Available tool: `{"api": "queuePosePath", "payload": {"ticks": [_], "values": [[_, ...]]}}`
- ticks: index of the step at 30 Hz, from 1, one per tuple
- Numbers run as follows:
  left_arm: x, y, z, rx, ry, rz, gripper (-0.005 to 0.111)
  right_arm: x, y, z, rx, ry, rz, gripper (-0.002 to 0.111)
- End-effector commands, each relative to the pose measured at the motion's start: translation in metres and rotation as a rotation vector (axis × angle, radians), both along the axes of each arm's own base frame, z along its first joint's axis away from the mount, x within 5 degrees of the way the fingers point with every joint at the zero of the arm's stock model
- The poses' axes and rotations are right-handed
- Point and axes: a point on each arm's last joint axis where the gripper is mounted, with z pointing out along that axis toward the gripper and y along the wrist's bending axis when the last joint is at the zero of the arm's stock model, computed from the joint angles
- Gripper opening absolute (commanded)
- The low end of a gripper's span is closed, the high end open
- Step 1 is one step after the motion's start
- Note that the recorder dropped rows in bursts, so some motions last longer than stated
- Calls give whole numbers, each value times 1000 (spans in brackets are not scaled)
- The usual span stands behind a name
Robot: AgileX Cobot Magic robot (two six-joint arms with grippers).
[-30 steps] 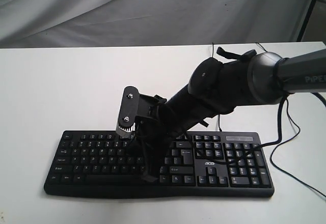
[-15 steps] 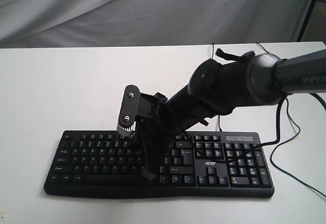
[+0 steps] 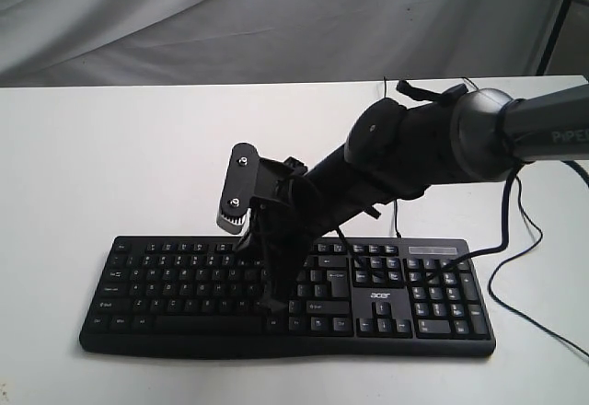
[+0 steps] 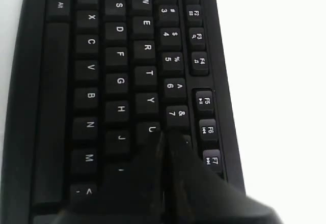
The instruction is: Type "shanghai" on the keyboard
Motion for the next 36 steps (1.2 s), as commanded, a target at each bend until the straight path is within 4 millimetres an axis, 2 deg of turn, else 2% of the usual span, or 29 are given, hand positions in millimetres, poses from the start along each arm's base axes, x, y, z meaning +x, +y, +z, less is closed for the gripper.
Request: {"api": "queuePosePath", "payload": {"ticks": [1,12,17,31,36], "values": [[1,0,-1,-3,2,-4,1,1,-2,2,3,3,5,0],[1,0,-1,-3,2,-4,1,4,2,5,21,17,21,0],[1,0,-1,-3,2,-4,1,6,1,-3,2,52,16,0],[1,0,-1,-3,2,-4,1,6,-1,-3,4,62,27,0],[1,0,-1,-3,2,-4,1,8,0,-14,14,74,31,0]]}}
